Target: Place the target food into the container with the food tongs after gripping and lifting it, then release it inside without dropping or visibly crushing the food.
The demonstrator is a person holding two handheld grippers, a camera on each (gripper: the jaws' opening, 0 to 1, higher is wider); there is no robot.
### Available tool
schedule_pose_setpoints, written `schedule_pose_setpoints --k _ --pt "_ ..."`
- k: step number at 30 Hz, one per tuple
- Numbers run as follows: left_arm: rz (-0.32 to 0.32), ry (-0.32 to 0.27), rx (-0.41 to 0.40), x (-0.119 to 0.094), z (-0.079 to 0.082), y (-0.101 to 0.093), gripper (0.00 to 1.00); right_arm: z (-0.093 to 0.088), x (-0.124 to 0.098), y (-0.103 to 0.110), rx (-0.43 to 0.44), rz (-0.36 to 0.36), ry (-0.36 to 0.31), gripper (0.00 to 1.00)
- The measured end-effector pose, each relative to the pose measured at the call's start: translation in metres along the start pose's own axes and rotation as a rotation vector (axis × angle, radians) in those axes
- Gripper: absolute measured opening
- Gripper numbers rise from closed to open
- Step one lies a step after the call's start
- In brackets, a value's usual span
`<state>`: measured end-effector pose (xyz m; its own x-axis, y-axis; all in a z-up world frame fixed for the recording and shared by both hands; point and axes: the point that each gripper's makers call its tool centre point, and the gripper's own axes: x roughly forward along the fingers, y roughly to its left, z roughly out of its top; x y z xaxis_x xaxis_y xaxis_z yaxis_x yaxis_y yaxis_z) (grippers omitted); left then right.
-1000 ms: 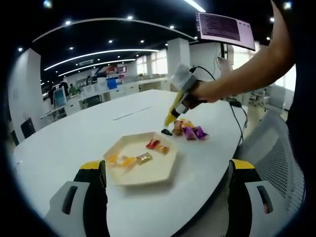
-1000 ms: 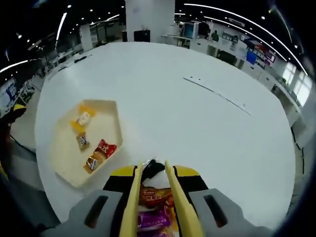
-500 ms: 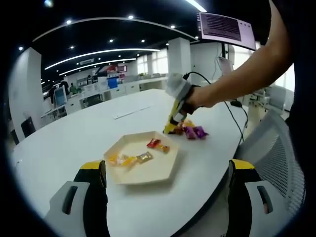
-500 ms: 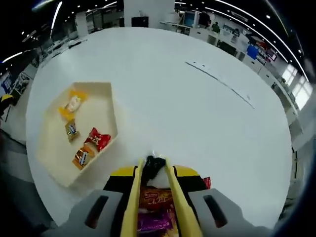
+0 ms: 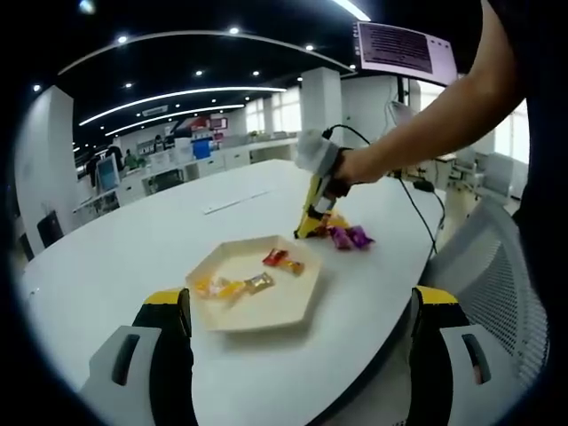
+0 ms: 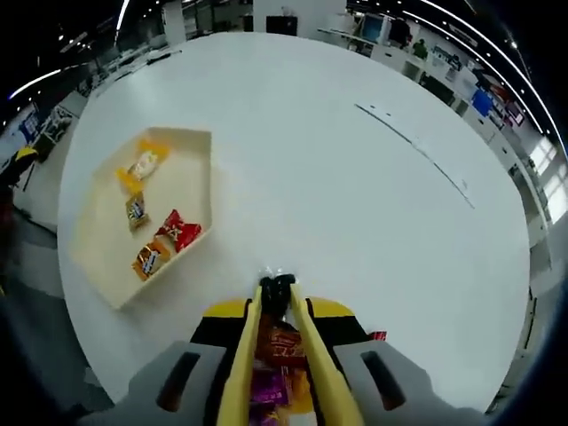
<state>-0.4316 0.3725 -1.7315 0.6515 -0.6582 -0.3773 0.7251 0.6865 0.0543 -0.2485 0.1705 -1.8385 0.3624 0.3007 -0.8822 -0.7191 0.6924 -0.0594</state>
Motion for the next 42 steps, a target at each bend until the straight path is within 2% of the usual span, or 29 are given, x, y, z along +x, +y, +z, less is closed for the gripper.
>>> schedule_pose_setpoints --k 7,14,31,42 --pt "0.005 -0.002 0.001 0.0 0.001 0.001 0.99 0.0 -0.001 0.001 -0.033 0.015 0.028 0.18" --pt "0.008 -0.002 -0.001 0.0 0.0 0.002 0.99 0.005 -0.007 0.002 -0.029 0.035 0.032 0.18" --pt "0.002 -0.006 0.008 -0.001 0.001 0.0 0.99 0.049 -0.052 -0.015 -0.1 0.018 -0.009 0.18" --pt "0.0 -0.012 0.006 -0.001 0.003 0.001 0.99 0.059 -0.06 -0.01 -0.126 0.007 -0.024 0.18"
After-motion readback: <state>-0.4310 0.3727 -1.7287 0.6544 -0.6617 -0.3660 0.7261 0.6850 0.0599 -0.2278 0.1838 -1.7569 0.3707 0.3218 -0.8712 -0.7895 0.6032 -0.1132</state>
